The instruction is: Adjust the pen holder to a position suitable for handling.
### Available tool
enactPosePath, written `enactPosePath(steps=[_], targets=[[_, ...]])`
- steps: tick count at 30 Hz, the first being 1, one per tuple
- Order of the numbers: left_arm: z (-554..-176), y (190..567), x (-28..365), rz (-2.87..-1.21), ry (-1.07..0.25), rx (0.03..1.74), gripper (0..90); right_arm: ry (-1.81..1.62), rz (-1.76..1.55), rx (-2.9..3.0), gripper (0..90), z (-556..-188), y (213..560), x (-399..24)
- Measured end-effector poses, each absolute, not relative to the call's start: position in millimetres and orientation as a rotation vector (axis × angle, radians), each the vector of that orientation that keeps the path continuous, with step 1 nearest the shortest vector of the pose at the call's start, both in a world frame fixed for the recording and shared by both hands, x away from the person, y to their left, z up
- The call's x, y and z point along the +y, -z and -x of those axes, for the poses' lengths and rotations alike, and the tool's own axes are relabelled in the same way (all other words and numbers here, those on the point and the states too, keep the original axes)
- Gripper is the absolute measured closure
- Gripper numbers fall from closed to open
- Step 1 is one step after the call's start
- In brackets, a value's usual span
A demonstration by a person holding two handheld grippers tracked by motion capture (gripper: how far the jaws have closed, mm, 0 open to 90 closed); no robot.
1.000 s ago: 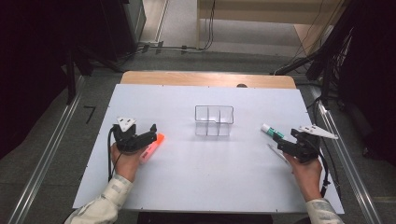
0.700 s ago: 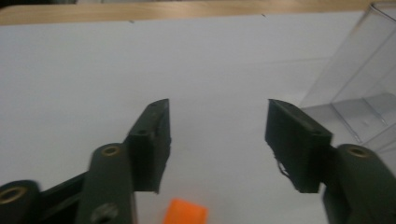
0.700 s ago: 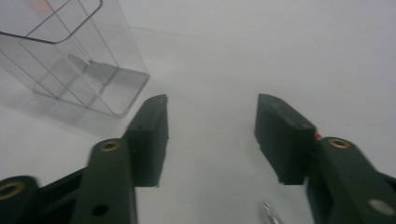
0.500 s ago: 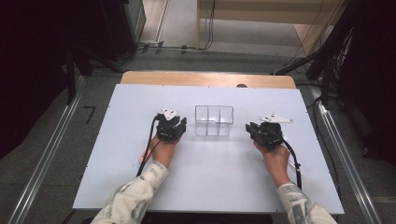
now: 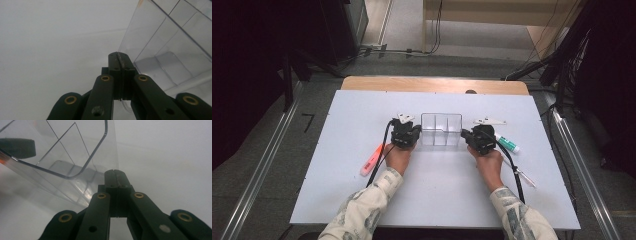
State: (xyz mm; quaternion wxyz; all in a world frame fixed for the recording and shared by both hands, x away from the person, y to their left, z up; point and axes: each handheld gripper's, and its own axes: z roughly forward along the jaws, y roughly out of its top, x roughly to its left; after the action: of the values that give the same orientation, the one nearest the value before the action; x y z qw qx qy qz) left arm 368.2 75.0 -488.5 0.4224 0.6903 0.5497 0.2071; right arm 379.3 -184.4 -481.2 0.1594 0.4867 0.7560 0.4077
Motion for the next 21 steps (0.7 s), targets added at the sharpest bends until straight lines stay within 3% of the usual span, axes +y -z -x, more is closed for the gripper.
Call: enactPosePath(steps=[15, 18, 21], targets=[[-359.5, 488.1, 92.9, -1.718, -0.532, 1.401, 89.2, -1.198, -1.365, 2.178, 87.4, -373.2, 481.4, -167.4], [-358.1, 484.8, 99.3, -1.704, -0.544, 1.410, 78.7, -1.182, -1.350, 2.165, 79.2, -372.3, 478.6, -169.8], [-350.0, 475.1, 114.4, -1.678, -0.570, 1.403, 78.0, -1.161, -1.317, 2.143, 72.9, -367.8, 468.0, -181.1]])
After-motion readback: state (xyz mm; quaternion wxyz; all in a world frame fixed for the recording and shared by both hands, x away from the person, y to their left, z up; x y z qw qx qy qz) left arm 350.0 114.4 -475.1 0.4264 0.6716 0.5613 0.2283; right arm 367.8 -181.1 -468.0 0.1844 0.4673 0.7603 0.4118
